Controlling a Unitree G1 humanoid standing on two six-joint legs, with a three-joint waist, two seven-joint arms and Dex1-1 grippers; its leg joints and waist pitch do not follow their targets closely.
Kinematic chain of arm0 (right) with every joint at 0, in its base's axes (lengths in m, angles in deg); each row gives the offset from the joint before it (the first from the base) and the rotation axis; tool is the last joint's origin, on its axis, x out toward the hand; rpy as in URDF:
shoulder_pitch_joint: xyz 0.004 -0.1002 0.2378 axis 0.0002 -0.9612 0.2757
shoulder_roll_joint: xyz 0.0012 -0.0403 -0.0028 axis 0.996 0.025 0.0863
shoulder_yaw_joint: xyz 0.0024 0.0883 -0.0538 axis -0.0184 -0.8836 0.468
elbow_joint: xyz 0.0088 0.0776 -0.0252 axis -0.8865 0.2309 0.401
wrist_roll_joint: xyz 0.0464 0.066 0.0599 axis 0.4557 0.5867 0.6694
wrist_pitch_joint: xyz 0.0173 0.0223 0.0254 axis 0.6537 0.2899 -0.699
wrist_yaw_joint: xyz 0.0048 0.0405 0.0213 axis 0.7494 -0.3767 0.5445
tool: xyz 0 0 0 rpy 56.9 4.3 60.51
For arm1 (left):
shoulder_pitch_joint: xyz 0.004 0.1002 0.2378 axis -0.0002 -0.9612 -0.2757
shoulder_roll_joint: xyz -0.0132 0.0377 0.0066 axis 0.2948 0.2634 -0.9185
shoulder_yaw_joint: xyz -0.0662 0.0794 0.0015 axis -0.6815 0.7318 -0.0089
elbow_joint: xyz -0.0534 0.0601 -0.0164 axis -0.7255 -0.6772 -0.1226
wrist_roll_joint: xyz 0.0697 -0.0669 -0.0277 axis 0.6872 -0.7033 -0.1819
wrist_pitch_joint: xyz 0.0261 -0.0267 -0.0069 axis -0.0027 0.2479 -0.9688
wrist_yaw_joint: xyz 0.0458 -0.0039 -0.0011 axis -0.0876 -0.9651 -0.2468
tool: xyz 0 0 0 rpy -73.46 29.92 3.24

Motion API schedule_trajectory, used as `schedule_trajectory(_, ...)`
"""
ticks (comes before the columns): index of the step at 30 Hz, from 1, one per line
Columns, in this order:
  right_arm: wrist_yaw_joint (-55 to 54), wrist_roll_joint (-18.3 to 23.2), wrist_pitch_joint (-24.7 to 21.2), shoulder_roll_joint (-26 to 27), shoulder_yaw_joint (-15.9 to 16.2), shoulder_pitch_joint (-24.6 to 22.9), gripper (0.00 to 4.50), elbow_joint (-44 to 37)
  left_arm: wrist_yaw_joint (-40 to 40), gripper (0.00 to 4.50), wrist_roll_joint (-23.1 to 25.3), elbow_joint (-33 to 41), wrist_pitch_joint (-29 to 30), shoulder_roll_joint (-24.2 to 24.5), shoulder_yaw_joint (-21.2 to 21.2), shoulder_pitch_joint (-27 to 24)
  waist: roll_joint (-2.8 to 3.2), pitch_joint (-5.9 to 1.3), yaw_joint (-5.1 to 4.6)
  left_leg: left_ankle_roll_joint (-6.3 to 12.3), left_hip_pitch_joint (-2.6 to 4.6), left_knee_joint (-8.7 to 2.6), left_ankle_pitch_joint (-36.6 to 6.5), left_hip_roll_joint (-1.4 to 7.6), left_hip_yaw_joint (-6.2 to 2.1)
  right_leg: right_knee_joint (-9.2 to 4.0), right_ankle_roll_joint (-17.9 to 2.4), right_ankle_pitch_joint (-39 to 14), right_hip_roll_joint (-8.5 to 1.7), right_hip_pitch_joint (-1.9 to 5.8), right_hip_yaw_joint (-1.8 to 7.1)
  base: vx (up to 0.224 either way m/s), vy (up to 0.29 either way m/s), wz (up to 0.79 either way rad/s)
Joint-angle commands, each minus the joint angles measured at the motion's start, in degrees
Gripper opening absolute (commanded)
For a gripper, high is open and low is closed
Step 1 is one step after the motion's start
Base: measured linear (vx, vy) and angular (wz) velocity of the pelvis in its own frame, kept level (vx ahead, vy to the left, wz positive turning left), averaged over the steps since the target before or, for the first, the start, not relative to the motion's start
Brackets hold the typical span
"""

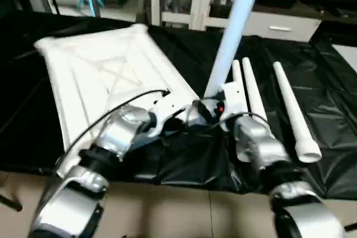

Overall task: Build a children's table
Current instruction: Rotate leg to tighten

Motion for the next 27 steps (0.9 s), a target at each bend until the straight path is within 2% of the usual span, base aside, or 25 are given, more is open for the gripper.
schedule_trajectory(1, 7.6, 0.7, -1.4, -4.1, 1.4, -1.5, 4.47, -3.3, 5.1, 0.00, 1.7, -1.6, 0.7, 1.4, 5.0, -3.4, 1.09, -3.56, 0.17, 3.92, 0.25, -3.50, -7.6, 1.94, 0.02, -2.22, -14.5, -3.8, -3.33, 3.81, 3.05, 0.000, 0.000, 0.00)
schedule_trajectory(2, 11.9, 0.5, -1.6, -6.2, 2.7, -2.2, 4.47, -4.3, 7.1, 0.00, 1.4, -0.8, 0.6, 2.1, 5.7, -3.7, 1.00, -3.31, 0.27, 3.61, 0.44, -3.65, -10.5, 2.03, 0.09, -2.66, -13.8, -6.6, -3.16, 3.75, 2.98, 0.000, 0.000, 0.00)
schedule_trajectory(4, 20.2, 0.3, -2.1, -9.7, 5.2, -3.5, 4.47, -6.1, 11.8, 0.00, 0.9, 1.1, -0.7, 3.8, 7.2, -4.4, 1.02, -3.15, 0.40, 2.94, 0.51, -3.78, -13.0, 2.07, 0.05, -3.14, -13.2, -10.4, -3.32, 3.61, 3.03, 0.000, 0.000, 0.00)
schedule_trajectory(5, 20.7, 0.4, -2.3, -9.9, 5.3, -3.5, 4.47, -6.3, 12.0, 0.00, 0.9, 1.3, -0.7, 3.9, 7.3, -4.4, 0.98, -3.08, 0.59, 2.52, 0.60, -3.83, -14.3, 2.12, 0.08, -3.37, -12.6, -12.6, -3.41, 3.48, 3.11, 0.000, 0.000, 0.00)
schedule_trajectory(6, 25.6, 1.7, -3.8, -11.4, 6.2, -4.2, 4.47, -7.7, 14.5, 0.00, 0.8, 2.6, -0.6, 4.9, 8.2, -4.7, 0.90, -2.92, 0.72, 2.18, 0.63, -3.98, -15.4, 2.20, -0.04, -3.61, -12.1, -14.8, -3.44, 3.49, 3.09, 0.000, 0.000, 0.00)
schedule_trajectory(9, 28.1, 1.6, -4.3, -12.2, 6.9, -4.3, 4.47, -7.8, 15.5, 0.00, 1.0, 3.1, -0.2, 5.5, 8.8, -4.7, 0.86, -2.88, 1.03, 1.28, 0.81, -4.06, -16.2, 2.26, -0.13, -3.92, -11.2, -17.9, -3.62, 3.28, 3.13, 0.000, 0.000, 0.00)
schedule_trajectory(10, 28.8, 1.2, -3.9, -12.3, 7.3, -4.3, 4.47, -7.5, 15.6, 0.00, 1.1, 3.1, -0.1, 5.6, 8.9, -4.6, 0.78, -2.98, 1.19, 1.00, 1.04, -3.95, -15.7, 2.24, -0.05, -3.89, -11.2, -17.6, -3.65, 3.11, 3.19, 0.000, 0.000, 0.00)
schedule_trajectory(12, 29.2, 1.1, -3.7, -12.3, 7.5, -4.3, 4.47, -7.6, 15.5, 0.00, 1.2, 3.1, -0.1, 5.6, 8.9, -4.5, 0.81, -2.85, 1.18, 0.81, 0.96, -4.05, -15.8, 2.19, -0.04, -3.83, -11.2, -17.5, -3.53, 3.14, 3.18, 0.000, 0.000, 0.00)
schedule_trajectory(14, 29.3, 1.2, -3.8, -12.1, 7.5, -4.3, 4.47, -7.5, 15.4, 0.00, 1.2, 3.1, -0.1, 5.6, 8.8, -4.4, 0.62, -2.99, 1.14, 0.65, 0.69, -4.08, -15.0, 2.15, -0.20, -3.66, -10.9, -17.4, -3.58, 3.48, 3.10, 0.000, 0.000, 0.00)
schedule_trajectory(17, 30.2, 1.6, -4.1, -12.1, 7.7, -4.4, 4.47, -7.9, 15.6, 0.00, 1.3, 3.5, 0.1, 5.8, 8.8, -4.5, 0.64, -3.15, 1.17, 0.98, 0.61, -3.97, -13.2, 2.15, -0.18, -3.34, -11.3, -15.1, -3.54, 3.57, 3.10, 0.000, 0.000, 0.00)
schedule_trajectory(18, 31.0, 1.9, -4.2, -12.1, 7.7, -4.6, 4.31, -8.0, 15.7, 0.00, 1.3, 3.7, 0.1, 5.9, 8.7, -4.6, 0.67, -3.19, 1.17, 1.10, 0.59, -3.92, -12.9, 2.15, -0.15, -3.23, -11.7, -14.2, -3.53, 3.64, 3.09, 0.000, 0.000, 0.00)
schedule_trajectory(20, 31.7, 2.0, -4.4, -12.1, 7.7, -4.7, 4.31, -8.1, 15.9, 0.00, 1.4, 3.9, 0.2, 6.0, 8.7, -4.6, 0.64, -3.20, 1.16, 1.38, 0.52, -3.86, -12.4, 2.08, -0.10, -3.12, -12.0, -13.3, -3.47, 3.70, 3.09, 0.000, 0.000, 0.00)
schedule_trajectory(21, 32.0, 2.0, -4.3, -12.1, 7.6, -4.8, 4.04, -8.0, 16.0, 0.00, 1.4, 4.1, 0.3, 6.0, 8.7, -4.7, 0.65, -3.27, 1.17, 1.43, 0.54, -3.85, -12.1, 2.11, -0.13, -3.03, -12.2, -12.9, -3.51, 3.75, 3.08, 0.000, 0.000, 0.00)
schedule_trajectory(27, 33.0, 1.7, -4.2, -12.3, 7.6, -5.4, 3.61, -7.4, 16.2, 0.00, 1.4, 4.4, 0.6, 6.3, 8.9, -4.8, 0.68, -3.30, 1.18, 1.74, 0.55, -3.71, -11.2, 2.08, -0.04, -2.88, -12.9, -11.4, -3.47, 3.82, 3.06, 0.000, 0.000, 0.00)
